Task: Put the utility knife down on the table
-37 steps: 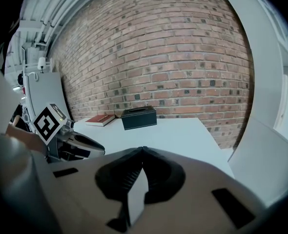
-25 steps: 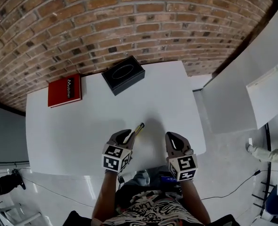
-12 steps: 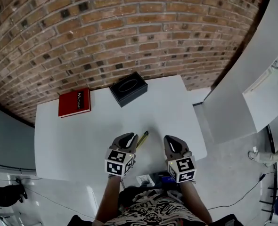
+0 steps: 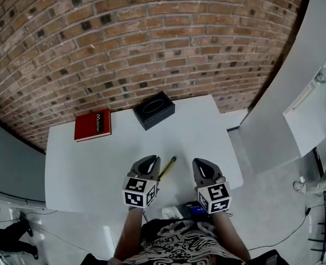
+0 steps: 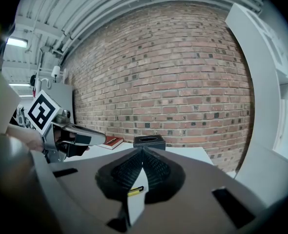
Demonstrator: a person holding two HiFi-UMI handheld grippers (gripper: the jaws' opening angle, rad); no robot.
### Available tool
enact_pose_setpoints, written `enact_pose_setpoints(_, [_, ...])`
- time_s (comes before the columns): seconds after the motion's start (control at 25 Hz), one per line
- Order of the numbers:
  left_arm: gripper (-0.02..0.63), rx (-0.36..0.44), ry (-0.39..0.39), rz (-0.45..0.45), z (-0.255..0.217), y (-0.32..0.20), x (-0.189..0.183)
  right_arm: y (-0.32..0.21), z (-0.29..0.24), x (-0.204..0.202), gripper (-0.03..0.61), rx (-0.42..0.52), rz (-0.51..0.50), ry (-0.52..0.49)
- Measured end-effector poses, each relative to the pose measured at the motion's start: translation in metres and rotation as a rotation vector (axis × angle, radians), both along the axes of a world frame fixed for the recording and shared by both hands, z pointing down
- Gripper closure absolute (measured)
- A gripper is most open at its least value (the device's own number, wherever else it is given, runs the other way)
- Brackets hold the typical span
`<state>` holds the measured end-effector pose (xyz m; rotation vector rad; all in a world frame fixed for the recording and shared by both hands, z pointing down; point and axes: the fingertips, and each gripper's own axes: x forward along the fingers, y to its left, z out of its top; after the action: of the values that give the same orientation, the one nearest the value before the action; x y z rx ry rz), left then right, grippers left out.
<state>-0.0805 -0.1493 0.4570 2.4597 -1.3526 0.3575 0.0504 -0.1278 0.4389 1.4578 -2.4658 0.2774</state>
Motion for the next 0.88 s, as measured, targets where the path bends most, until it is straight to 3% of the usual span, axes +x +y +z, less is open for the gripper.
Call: enact_pose_setpoints(0.88, [0.578, -0.01, 0.005, -0.017, 0.005, 0.004, -0.017, 0.006, 0.002, -0.01, 0.578, -0.003, -0.007, 0.009])
